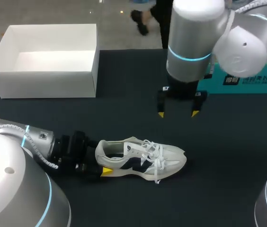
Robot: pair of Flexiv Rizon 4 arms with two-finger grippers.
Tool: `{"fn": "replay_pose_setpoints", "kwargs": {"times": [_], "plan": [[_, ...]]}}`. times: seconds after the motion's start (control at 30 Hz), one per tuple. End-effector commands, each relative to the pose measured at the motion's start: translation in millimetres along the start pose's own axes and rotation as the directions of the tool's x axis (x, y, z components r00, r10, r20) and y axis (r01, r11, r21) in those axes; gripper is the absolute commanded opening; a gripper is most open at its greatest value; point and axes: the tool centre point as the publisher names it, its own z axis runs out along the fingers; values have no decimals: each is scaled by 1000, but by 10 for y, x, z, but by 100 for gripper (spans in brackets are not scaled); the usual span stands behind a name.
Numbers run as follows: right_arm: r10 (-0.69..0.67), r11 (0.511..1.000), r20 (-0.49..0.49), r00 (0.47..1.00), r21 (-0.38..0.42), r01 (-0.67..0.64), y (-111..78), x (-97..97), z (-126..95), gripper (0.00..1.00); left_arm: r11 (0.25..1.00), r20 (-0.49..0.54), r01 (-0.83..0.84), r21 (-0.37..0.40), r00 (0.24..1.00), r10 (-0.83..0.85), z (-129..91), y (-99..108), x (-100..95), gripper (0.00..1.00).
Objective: Take the shoe out of the shoebox, open the shoe tongue, remove and reinsert the insole, then place the shoe into the shoebox
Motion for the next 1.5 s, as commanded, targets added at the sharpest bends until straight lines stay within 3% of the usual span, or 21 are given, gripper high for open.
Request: {"fn": "replay_pose_setpoints", "kwargs": {"times": [0.03, 0.3, 0.77, 0.87, 1.07, 1.5], "plan": [[-12, 999, 50, 999, -29, 14, -137, 383, 108, 100, 1000, 3, 1, -3, 1000, -1, 12, 16, 3, 0], [-65, 996, 90, 994, -58, 70, -417, 775, 158, 100, 1000, 3, 1, -3, 1000, -1, 12, 16, 3, 0], [-65, 996, 90, 994, -58, 70, -417, 775, 158, 100, 1000, 3, 1, -3, 1000, -1, 12, 16, 3, 0], [45, 997, 188, 981, -69, -33, -564, 945, 167, 100, 1000, 3, 1, -3, 1000, -1, 12, 16, 3, 0], [144, 988, 189, 971, -78, -131, -834, 1206, 260, 100, 1000, 3, 1, -3, 1000, -1, 12, 16, 3, 0], [201, 978, 169, 965, -99, -186, -957, 1537, 399, 100, 1000, 3, 1, -3, 1000, -1, 12, 16, 3, 0]]}}
